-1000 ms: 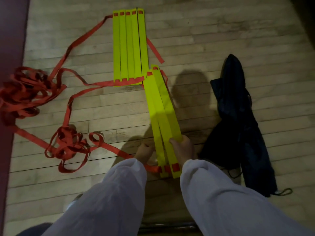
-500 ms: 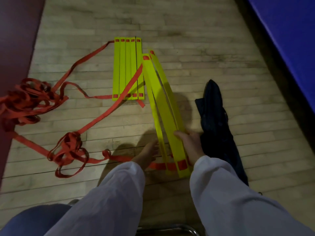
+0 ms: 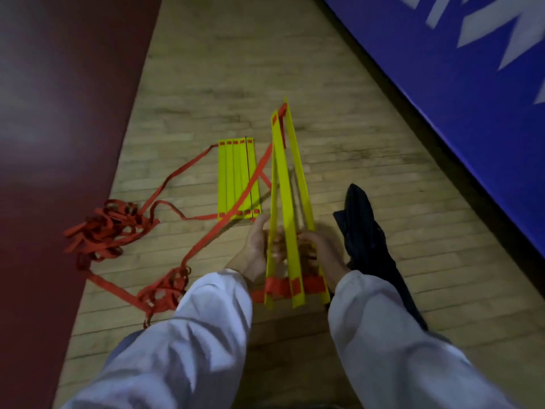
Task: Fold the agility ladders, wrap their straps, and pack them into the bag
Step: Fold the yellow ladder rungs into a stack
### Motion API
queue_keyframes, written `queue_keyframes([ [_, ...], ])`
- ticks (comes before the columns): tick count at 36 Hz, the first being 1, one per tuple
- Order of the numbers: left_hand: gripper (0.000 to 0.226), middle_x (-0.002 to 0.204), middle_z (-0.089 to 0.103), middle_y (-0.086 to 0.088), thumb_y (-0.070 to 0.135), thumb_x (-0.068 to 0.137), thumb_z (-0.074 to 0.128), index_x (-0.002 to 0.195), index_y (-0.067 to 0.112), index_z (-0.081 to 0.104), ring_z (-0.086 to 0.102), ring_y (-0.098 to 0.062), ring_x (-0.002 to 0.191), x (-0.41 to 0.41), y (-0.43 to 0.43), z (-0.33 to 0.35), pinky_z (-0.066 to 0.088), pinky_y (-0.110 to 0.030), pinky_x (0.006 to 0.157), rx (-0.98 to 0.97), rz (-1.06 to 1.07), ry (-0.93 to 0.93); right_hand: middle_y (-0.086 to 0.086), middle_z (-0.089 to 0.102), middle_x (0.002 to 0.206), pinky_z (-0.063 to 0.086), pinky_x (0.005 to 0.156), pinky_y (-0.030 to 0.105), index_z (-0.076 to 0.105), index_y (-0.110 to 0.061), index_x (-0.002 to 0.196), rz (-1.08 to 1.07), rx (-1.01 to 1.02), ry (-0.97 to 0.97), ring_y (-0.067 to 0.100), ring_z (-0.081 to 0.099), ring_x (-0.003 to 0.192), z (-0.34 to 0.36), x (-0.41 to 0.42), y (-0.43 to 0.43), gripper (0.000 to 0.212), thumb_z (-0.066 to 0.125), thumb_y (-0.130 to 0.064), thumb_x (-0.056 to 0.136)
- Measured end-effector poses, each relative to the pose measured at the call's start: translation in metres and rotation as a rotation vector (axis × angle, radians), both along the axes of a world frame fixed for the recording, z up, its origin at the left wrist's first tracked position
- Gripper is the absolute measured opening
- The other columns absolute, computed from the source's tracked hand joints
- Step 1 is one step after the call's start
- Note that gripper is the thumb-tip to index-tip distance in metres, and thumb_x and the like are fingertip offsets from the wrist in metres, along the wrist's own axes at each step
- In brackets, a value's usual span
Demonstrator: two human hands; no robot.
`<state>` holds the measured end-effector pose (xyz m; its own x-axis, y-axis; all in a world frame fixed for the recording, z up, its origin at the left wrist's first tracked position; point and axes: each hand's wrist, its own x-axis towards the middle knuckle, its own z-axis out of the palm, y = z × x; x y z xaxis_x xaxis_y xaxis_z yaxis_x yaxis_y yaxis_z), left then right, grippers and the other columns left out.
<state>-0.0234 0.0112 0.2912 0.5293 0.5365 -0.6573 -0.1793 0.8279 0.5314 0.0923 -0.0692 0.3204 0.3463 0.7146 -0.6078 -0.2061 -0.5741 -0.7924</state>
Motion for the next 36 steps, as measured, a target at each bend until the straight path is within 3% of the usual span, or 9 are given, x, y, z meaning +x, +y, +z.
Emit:
queue_keyframes([
  [3,0.066,0.033,0.031,0.002,0.063,0.093,0.034,0.048,0.014,0.041,0.029,-0.010,0.023,0.000,-0.011,0.027,0.017,-0.013,0.030,0.050,-0.075,-0.037,0.003,0.056,0.067,0.043,0.046,0.022,0.067,-0.016,0.080,0.034,0.057,0.045,0.013,0.056,0.053,0.018,-0.010,-0.012,0.024,0.053,-0.029,0.096],
  [8,0.036,0.038,0.023,0.009,0.017,0.098,0.043,0.064,0.019,0.032,0.020,-0.002,0.027,-0.004,-0.026,0.054,0.014,-0.015,0.026,0.210,-0.131,0.085,-0.007,0.044,0.037,0.031,0.032,0.017,0.056,-0.017,0.069,-0.008,0.125,0.100,0.005,0.039,0.029,0.054,-0.014,-0.033,0.039,0.050,-0.043,0.097],
  [12,0.034,0.043,0.024,0.007,0.002,0.092,0.052,0.064,0.015,0.038,0.023,-0.005,0.029,-0.008,-0.044,0.090,0.016,-0.015,0.030,0.313,-0.065,0.166,-0.003,0.038,0.046,0.025,0.041,0.023,0.061,-0.001,0.087,-0.001,0.135,0.038,0.011,0.033,0.035,0.076,-0.012,-0.056,0.046,0.062,-0.047,0.089],
  [18,0.031,0.041,0.028,0.006,-0.005,0.087,0.054,0.065,0.012,0.040,0.026,-0.006,0.029,-0.005,-0.062,0.138,0.018,-0.013,0.032,0.470,-0.050,0.239,-0.001,0.035,0.050,0.029,0.042,0.023,0.042,-0.015,0.059,-0.021,0.213,-0.117,0.010,0.034,0.039,0.103,-0.020,-0.074,0.047,0.066,-0.044,0.088],
  [21,0.032,0.036,0.031,0.006,0.000,0.092,0.050,0.064,0.013,0.041,0.028,-0.006,0.029,-0.001,-0.076,0.161,0.020,-0.016,0.036,0.529,-0.100,0.213,-0.006,0.052,0.047,0.038,0.046,0.021,0.067,-0.016,0.073,0.030,0.254,-0.148,0.007,0.050,0.044,0.121,-0.027,-0.084,0.035,0.066,-0.048,0.086],
  [24,0.030,0.034,0.042,0.008,0.010,0.094,0.055,0.065,0.015,0.047,0.039,-0.006,0.028,0.005,-0.085,0.175,0.031,-0.016,0.037,0.547,-0.070,0.220,-0.013,0.051,0.044,0.036,0.045,0.014,0.071,-0.018,0.085,0.109,0.261,-0.152,0.000,0.049,0.044,0.139,-0.034,-0.094,0.034,0.060,-0.050,0.089],
  [27,0.034,0.039,0.046,0.007,0.034,0.097,0.053,0.069,0.016,0.048,0.042,-0.006,0.029,0.004,-0.092,0.184,0.032,-0.014,0.032,0.538,-0.014,0.191,-0.015,0.065,0.064,0.041,0.057,0.014,0.073,-0.016,0.099,0.102,0.258,-0.098,-0.004,0.057,0.063,0.153,-0.034,-0.100,0.038,0.063,-0.051,0.087],
  [31,0.055,0.033,0.042,0.003,0.048,0.102,0.031,0.063,0.012,0.044,0.039,-0.010,0.026,0.002,-0.104,0.196,0.030,-0.017,0.031,0.644,-0.029,0.279,-0.006,0.066,0.074,0.041,0.072,0.022,0.067,-0.013,0.082,0.142,0.247,-0.097,0.007,0.060,0.073,0.165,-0.035,-0.104,0.035,0.060,-0.046,0.091],
  [36,0.065,0.076,0.061,-0.015,0.055,0.101,0.019,0.082,0.007,0.060,0.060,-0.029,0.072,0.004,-0.107,0.194,0.051,-0.044,0.078,0.772,-0.055,0.452,0.006,0.068,0.100,0.056,0.088,0.044,0.061,-0.018,0.116,0.157,0.260,0.029,0.025,0.067,0.095,0.172,-0.040,-0.108,0.037,0.060,-0.045,0.092],
])
